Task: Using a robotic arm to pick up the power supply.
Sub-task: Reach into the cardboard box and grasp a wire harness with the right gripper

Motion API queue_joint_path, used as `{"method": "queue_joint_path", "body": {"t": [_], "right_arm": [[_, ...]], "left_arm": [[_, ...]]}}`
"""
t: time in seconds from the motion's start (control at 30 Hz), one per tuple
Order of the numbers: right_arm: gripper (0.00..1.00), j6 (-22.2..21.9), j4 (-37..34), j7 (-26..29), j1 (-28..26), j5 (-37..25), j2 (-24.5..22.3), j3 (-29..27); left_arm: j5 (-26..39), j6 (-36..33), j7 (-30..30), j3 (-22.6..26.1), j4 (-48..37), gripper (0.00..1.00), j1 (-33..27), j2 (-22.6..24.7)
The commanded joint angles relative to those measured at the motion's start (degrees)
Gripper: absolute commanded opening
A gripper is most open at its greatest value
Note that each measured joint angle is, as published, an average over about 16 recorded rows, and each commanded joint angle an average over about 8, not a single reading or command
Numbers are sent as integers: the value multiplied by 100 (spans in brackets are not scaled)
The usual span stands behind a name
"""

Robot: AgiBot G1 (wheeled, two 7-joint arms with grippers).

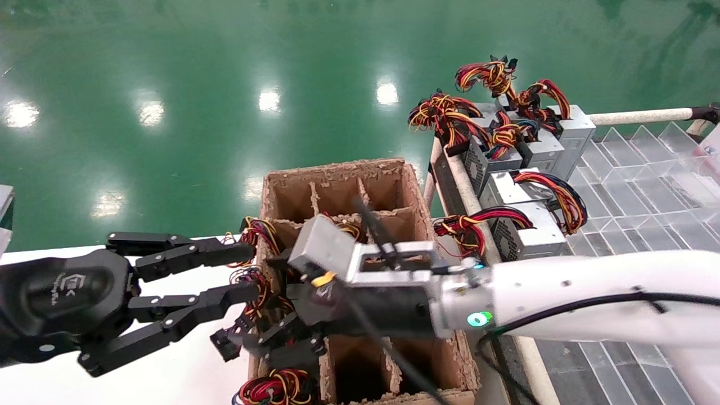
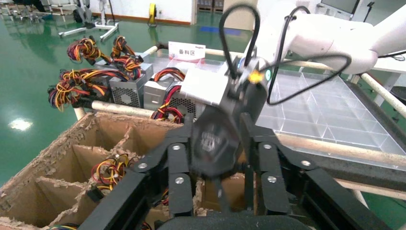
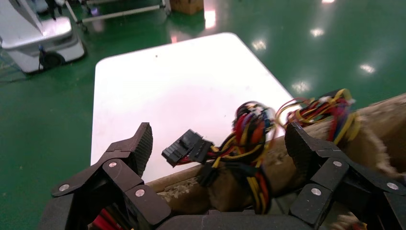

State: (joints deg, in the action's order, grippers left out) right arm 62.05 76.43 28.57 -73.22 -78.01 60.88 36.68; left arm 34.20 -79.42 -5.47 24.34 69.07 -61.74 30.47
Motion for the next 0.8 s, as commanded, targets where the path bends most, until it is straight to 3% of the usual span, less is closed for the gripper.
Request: {"method": "queue_joint_path", "body": {"t": [0.03,0.8], "right_arm": [[0,-78,-6,130,-22,-203,130,125],[0,-336,-50,527,97,-420,193,204]], "left_arm": [[0,0,0,0,0,0,0,0],[0,0,0,0,0,0,0,0]]}}
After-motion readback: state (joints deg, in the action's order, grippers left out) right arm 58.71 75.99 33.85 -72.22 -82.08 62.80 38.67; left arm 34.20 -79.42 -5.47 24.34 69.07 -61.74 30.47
